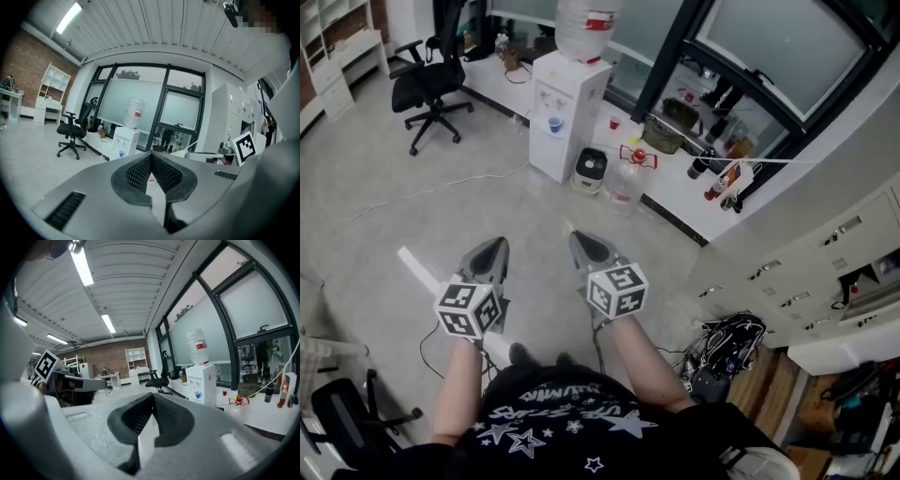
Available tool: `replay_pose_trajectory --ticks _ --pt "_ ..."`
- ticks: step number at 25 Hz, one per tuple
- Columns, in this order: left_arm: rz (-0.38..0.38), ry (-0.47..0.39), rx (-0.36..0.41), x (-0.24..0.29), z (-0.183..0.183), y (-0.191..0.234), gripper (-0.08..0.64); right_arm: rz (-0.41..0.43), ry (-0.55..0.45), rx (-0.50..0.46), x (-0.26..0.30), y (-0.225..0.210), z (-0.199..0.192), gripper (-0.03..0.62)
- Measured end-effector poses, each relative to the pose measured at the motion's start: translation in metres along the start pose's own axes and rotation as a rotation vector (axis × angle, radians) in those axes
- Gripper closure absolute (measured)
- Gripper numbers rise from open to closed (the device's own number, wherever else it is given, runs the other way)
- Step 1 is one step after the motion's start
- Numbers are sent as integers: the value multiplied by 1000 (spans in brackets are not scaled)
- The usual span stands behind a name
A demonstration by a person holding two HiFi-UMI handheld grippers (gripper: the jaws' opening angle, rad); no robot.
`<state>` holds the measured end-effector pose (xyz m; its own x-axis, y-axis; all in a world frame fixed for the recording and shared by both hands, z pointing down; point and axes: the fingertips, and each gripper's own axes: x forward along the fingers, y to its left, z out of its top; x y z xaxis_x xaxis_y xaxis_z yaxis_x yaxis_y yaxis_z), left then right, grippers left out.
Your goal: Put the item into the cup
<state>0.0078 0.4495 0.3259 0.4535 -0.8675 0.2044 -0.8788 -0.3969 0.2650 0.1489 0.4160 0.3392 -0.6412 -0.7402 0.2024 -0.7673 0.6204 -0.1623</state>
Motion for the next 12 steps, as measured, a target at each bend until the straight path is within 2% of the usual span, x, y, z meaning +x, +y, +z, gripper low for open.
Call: replay_pose_trajectory --ticks 5,12 --pt "-12 -3 -6 -1 5 22 554 -46 -14 30 16 1 2 591" --pt "-22 -1 -4 -1 16 66 555 -64 -17 33 55 21 6 591"
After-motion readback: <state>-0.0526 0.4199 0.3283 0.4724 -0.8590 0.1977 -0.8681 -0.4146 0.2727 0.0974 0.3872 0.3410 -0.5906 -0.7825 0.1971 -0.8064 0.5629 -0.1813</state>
